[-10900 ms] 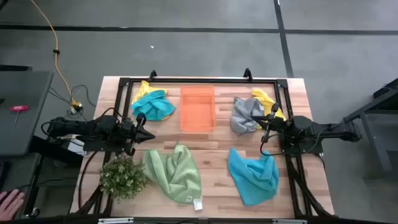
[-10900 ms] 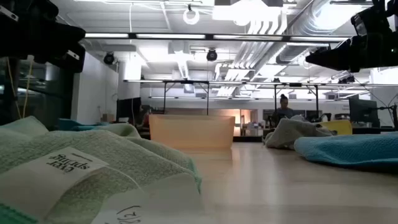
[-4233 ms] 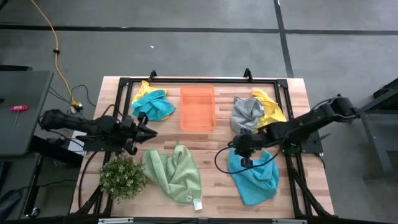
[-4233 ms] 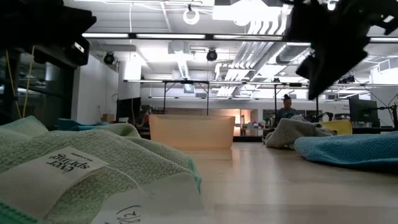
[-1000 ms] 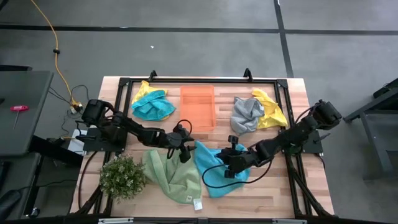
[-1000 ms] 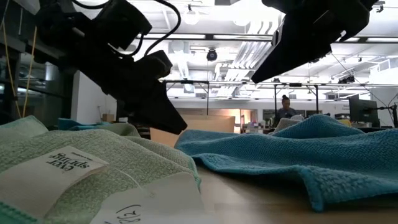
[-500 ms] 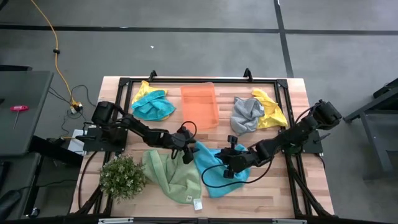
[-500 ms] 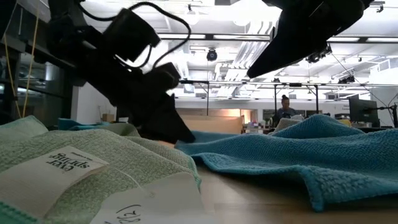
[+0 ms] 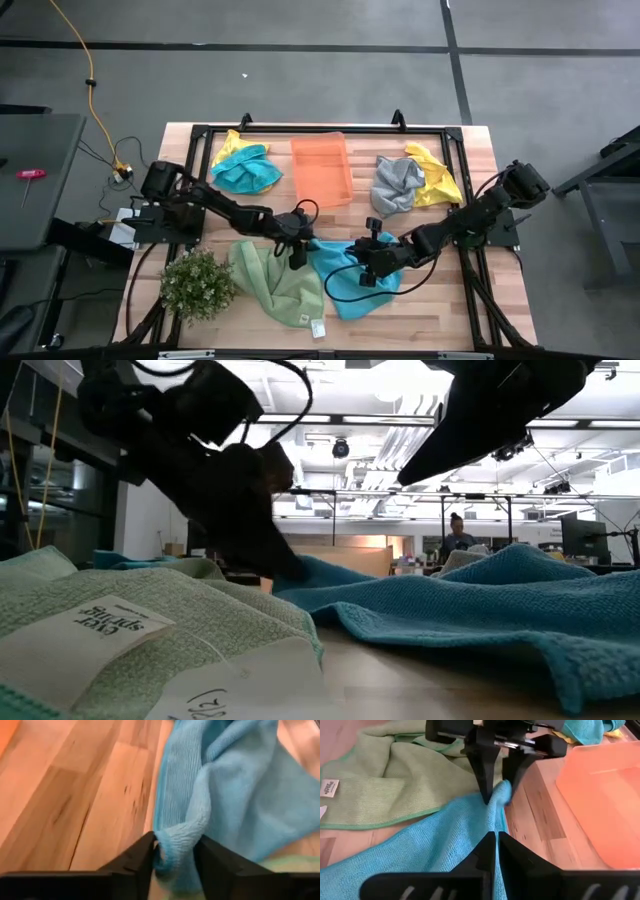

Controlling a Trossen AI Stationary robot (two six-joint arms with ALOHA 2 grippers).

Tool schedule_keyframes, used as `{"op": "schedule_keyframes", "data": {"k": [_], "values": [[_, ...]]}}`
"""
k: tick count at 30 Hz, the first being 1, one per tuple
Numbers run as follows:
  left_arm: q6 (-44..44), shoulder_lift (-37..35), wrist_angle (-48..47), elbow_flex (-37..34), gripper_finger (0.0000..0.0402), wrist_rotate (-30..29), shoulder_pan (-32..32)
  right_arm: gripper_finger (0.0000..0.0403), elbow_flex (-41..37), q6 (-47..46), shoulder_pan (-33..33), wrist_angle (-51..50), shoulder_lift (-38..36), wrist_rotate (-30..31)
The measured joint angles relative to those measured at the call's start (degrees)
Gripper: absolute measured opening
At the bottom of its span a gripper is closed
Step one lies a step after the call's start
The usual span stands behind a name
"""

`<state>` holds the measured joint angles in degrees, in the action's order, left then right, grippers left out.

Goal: Fold microfiber towels
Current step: Fold the bottom blue microfiber cloth

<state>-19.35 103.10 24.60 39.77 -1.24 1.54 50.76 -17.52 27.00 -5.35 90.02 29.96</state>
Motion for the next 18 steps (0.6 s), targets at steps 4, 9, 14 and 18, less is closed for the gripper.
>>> {"op": "schedule_keyframes", "data": {"k": [4, 9, 14, 18], "values": [[0.07, -3.68, -3.71, 0.04, 0.0031, 0.18, 0.01, 0.0011, 0.04, 0.0, 0.0, -0.67, 0.0, -0.02], [1.38, -10.34, -7.64, 0.17, 0.0014, -0.14, 0.55, 0.0011, 0.07, -0.47, 0.0, -3.97, -0.02, 0.01], [5.26, -16.42, -13.05, 0.08, 0.0003, -0.74, 3.47, 0.0011, 0.07, -2.08, -0.65, -8.78, -0.02, 1.88], [8.69, -18.66, -16.44, 0.13, 0.0004, 1.26, 7.35, 0.0011, 0.07, -6.75, -3.11, -11.54, -0.01, -0.22]]}}
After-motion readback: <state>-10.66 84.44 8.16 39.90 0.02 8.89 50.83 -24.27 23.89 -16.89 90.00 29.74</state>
